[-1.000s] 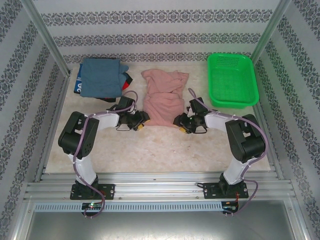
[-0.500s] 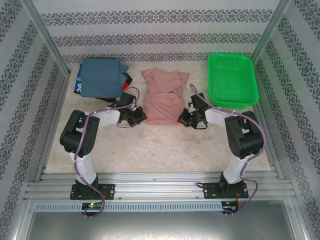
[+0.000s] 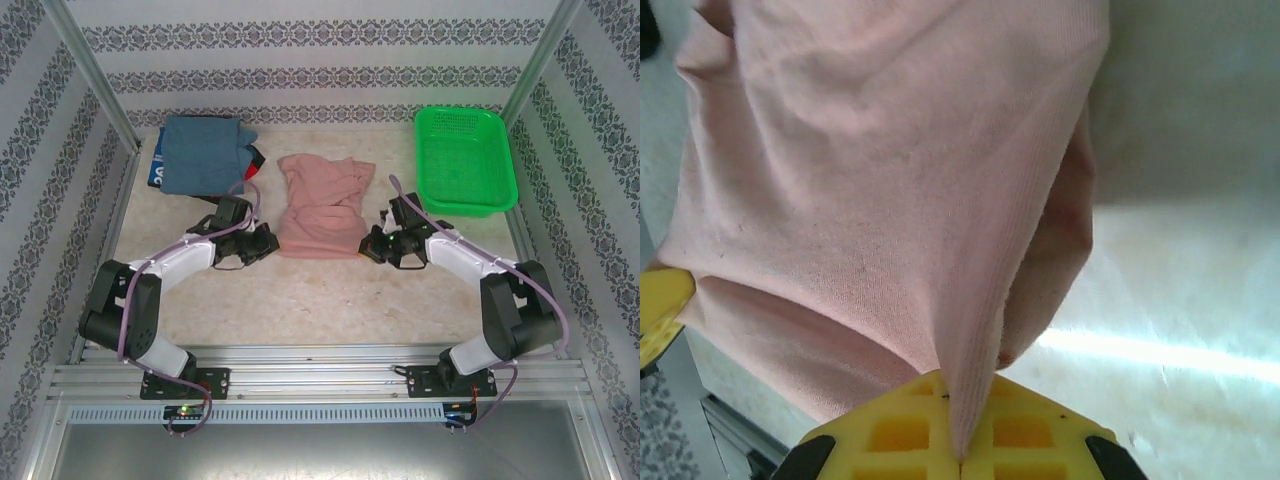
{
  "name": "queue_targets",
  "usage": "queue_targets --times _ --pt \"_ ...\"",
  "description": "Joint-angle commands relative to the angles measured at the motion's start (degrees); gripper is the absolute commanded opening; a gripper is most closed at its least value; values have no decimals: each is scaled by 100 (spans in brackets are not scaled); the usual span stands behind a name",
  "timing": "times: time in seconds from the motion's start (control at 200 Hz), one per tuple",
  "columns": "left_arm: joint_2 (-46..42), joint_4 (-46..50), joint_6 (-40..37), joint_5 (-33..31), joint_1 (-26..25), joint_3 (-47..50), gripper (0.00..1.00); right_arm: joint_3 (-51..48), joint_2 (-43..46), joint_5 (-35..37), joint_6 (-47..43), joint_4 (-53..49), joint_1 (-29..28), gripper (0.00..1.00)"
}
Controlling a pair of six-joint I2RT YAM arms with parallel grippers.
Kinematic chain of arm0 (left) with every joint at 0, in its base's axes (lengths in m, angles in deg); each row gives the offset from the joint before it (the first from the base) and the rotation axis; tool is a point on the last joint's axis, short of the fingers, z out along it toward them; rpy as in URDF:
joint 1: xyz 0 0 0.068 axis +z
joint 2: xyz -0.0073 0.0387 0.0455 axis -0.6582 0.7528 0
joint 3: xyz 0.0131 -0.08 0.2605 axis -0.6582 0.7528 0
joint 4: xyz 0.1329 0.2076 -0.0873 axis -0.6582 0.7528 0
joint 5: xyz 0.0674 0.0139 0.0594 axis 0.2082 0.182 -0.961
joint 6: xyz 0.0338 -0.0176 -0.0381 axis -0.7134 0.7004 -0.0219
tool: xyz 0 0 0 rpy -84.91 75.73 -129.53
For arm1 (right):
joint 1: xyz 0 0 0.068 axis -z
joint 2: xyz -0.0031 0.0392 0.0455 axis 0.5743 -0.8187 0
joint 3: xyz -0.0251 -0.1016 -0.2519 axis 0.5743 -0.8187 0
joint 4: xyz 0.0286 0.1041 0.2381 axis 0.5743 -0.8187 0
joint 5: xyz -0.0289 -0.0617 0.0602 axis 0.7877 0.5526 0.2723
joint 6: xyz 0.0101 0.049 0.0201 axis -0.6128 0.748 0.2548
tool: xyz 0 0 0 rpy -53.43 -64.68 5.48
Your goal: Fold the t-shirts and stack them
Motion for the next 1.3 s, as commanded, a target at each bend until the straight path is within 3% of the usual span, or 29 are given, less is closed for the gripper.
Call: queue_targets --times 0.0,0.245,0.395,0.689,1.294 --pt "-445 291 103 -106 28 436 0 -413 511 242 226 -424 -162 0" --pt "-1590 694 497 27 -37 1263 0 -1082 1563 302 765 -723 -515 0" --pt "-1734 1114 461 46 -31 638 0 -735 1725 328 686 -1094 -502 0" --pt "-772 1403 393 427 157 -1027 0 680 1030 27 -31 -1689 120 0" --pt "1556 1507 -159 860 739 -3379 0 3516 -1523 -331 -1363 -2600 1078 0"
